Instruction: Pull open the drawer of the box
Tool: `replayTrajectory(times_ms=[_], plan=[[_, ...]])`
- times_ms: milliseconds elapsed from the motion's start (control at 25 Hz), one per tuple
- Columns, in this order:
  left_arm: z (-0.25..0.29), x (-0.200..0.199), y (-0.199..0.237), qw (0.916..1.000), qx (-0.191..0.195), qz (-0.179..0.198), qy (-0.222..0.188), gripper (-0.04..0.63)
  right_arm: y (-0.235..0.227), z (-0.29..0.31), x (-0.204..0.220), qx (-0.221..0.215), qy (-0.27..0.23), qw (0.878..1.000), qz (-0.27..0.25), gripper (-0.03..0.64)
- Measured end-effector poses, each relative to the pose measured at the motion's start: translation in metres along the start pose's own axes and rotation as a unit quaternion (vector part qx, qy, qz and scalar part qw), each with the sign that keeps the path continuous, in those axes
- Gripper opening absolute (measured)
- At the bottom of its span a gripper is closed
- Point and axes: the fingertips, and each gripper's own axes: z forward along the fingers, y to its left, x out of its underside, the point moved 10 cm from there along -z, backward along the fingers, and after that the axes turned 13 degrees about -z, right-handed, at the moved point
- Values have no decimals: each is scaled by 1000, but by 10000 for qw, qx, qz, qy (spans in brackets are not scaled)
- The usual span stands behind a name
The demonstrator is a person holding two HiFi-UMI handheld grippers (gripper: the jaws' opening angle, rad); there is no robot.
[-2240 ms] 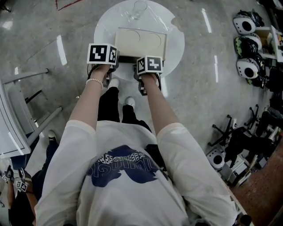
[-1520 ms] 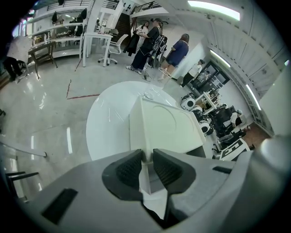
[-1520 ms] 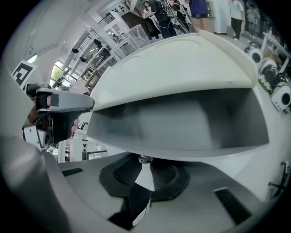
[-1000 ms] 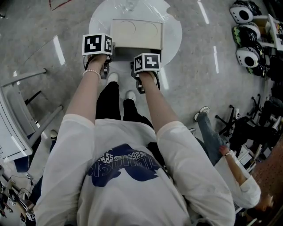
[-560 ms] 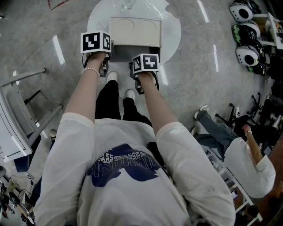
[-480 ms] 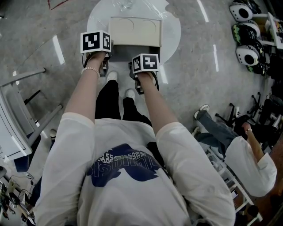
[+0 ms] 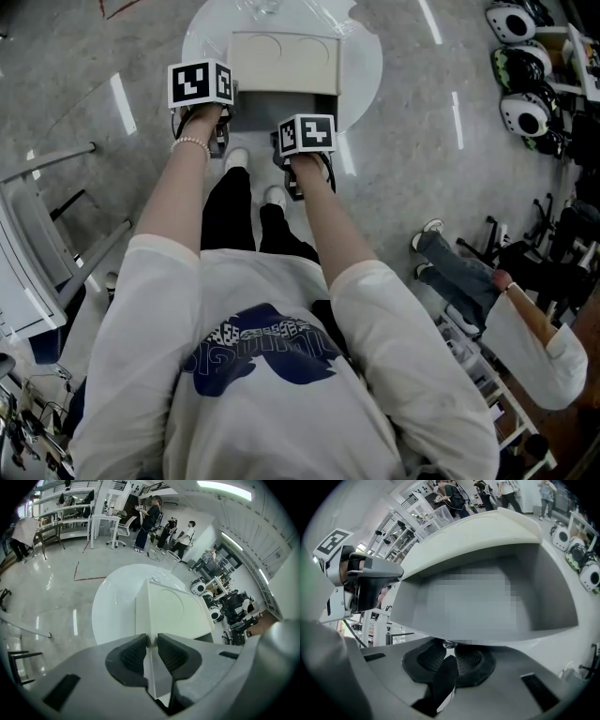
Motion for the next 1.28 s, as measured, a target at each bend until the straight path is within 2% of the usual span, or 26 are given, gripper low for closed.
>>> replayTrajectory(times_ms=[1280], plan=[[-1,0,-1,9999,-88,-55,-50,81,6,-1,27,-93,45,9999,88,49]])
